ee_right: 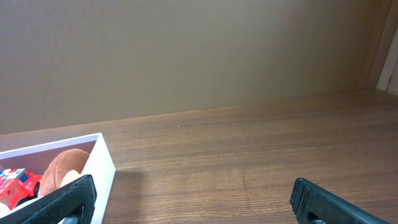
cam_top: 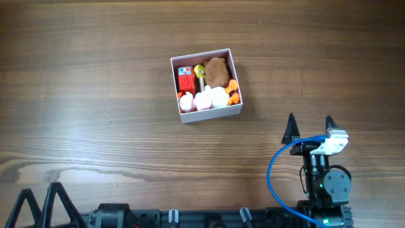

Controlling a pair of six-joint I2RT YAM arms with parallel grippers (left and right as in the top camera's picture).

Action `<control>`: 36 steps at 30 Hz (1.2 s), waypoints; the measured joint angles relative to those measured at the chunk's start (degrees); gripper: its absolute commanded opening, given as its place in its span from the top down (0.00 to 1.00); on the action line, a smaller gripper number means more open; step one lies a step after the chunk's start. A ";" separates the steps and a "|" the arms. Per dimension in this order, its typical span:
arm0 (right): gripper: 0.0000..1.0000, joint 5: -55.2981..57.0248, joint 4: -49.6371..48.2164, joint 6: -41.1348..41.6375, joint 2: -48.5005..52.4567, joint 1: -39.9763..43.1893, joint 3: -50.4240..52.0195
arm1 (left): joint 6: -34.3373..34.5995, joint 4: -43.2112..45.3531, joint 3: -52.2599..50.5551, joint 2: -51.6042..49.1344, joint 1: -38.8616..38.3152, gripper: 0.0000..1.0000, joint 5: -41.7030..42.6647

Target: Pack container

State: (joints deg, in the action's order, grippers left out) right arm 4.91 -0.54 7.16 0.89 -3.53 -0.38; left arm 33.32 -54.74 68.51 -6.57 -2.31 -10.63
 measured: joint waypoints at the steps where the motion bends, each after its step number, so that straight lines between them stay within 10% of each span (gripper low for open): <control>1: 0.00 0.02 0.00 0.00 0.00 0.00 0.00 | 0.00 -0.22 -0.15 0.66 0.00 0.00 0.00; 15: 0.00 0.00 0.02 0.00 0.00 0.00 0.00 | 0.00 -1.33 -8.37 5.73 0.00 0.00 -0.72; 26: 0.00 0.00 0.00 0.00 0.00 0.00 0.02 | 0.00 42.25 -51.58 6.01 0.00 0.00 -1.77; 36: 0.00 0.00 0.00 0.00 0.00 0.00 0.02 | 0.00 51.41 -63.41 6.01 0.00 0.00 -1.75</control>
State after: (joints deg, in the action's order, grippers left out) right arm 4.91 -0.54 7.16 0.89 -3.53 -0.36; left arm 33.32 -3.33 5.10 -0.56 -2.31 -12.38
